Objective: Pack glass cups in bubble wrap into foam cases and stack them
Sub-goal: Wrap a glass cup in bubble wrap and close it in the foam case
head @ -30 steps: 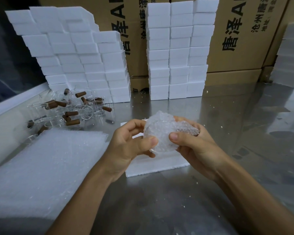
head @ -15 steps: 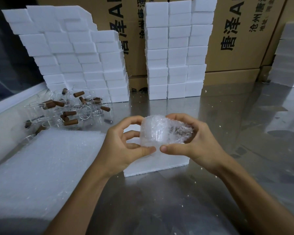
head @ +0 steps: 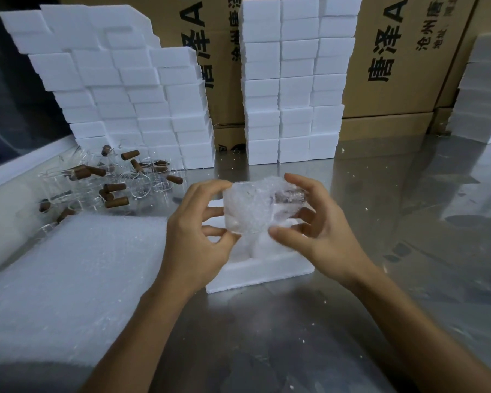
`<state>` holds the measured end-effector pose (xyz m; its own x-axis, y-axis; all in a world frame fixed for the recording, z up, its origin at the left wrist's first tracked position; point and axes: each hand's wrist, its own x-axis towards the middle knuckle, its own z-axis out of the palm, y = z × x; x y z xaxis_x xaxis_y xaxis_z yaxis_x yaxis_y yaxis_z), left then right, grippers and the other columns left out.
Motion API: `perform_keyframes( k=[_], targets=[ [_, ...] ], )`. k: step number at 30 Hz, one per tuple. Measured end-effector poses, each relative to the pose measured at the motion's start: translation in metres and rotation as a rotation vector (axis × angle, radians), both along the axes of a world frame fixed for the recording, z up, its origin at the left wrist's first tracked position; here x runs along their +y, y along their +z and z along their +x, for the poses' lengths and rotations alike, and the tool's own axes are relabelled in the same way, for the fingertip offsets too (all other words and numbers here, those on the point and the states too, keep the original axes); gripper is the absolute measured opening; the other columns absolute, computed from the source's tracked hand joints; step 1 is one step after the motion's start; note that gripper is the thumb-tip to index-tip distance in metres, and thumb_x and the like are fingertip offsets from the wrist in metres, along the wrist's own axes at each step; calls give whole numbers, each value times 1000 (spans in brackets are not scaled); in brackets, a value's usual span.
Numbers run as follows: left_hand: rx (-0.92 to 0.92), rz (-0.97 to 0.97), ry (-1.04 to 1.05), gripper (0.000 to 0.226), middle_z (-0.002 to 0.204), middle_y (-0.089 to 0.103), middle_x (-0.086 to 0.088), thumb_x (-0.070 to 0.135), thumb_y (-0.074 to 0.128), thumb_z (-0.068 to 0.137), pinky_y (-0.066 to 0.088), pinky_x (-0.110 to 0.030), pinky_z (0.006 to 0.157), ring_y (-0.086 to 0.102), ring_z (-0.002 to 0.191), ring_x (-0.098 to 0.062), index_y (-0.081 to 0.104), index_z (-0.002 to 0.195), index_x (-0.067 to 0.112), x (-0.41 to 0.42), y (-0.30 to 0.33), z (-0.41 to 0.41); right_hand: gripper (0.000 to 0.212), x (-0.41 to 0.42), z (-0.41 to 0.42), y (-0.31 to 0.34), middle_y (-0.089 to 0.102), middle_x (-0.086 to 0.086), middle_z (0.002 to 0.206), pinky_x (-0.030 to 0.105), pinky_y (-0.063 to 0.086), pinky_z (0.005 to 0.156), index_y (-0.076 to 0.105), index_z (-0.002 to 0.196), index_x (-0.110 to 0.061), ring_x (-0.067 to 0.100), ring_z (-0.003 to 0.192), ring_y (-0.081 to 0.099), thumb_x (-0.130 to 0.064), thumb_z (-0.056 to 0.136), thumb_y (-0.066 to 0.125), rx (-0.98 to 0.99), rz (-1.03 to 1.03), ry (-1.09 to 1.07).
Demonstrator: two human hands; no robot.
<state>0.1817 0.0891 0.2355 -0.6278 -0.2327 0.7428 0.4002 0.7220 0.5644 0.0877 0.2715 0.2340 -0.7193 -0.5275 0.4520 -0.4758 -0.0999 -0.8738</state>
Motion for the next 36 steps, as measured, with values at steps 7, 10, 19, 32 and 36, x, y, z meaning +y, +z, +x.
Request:
perform_keyframes(
  k=[7,10,19,32,36],
  targets=[
    [-9,-48,85,74,111,51,27,5,89,66,50,-5,65,63,88,4,49,121,35,-3,-8,-2,14,0,-7,2,75,-1,80,22,53,67,72,104,-18,11,69,66,-20,93,64,-223,-189,-105],
    [-36,-70,75,74,110,53,25,13,90,67,54,-10,67,64,87,-5,45,121,40,-3,-9,-4,10,-1,-9,0,74,-2,78,26,50,72,74,99,-18,8,66,62,-20,92,67,-278,-207,-111],
    [-276,68,-7,83,122,54,14,51,79,65,44,-9,83,56,103,-2,34,134,41,-3,-26,-6,12,2,-13,-3,73,-5,73,16,49,64,72,102,-12,3,64,61,-9,92,66,-181,-196,-196],
    [-265,105,94,63,114,61,3,36,78,63,49,-34,94,58,106,-12,61,119,13,1,-30,-5,20,-6,-13,-19,77,1,93,43,54,93,69,110,-17,17,91,71,-11,92,67,-36,77,-91],
    [-275,68,135,62,113,57,0,31,76,57,48,-35,96,56,104,-12,64,115,11,1,-28,-6,18,-7,-19,-26,75,-4,90,20,47,81,70,107,-28,12,90,70,-19,91,70,-5,185,-93]
  ],
)
